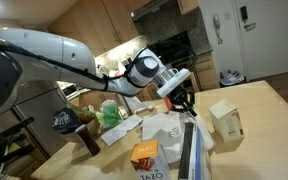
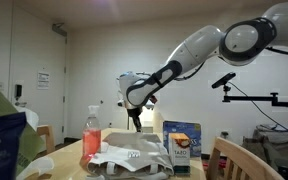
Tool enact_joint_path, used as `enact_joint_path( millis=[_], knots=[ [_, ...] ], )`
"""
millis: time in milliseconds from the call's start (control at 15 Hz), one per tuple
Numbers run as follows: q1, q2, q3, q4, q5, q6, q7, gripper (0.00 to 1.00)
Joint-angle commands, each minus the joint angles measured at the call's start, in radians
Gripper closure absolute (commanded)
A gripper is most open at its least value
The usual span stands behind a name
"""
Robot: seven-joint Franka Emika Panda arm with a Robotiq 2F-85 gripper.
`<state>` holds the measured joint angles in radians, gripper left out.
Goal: Flatten the bag
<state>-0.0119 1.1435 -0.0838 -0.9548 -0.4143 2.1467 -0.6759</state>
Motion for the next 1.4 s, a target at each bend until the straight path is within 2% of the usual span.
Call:
enact_joint_path(
  millis=[0, 800, 1333],
  knots=[
    [-0.005, -0.017, 0.036, 0.016, 0.049, 0.011, 0.003, 1.00],
    [-0.047, 0.011, 0.120, 0.022, 0.177, 0.010, -0.038, 1.00],
    [-0.051, 0.083, 0.159, 0.048, 0.232, -0.042, -0.099, 1.00]
  ],
)
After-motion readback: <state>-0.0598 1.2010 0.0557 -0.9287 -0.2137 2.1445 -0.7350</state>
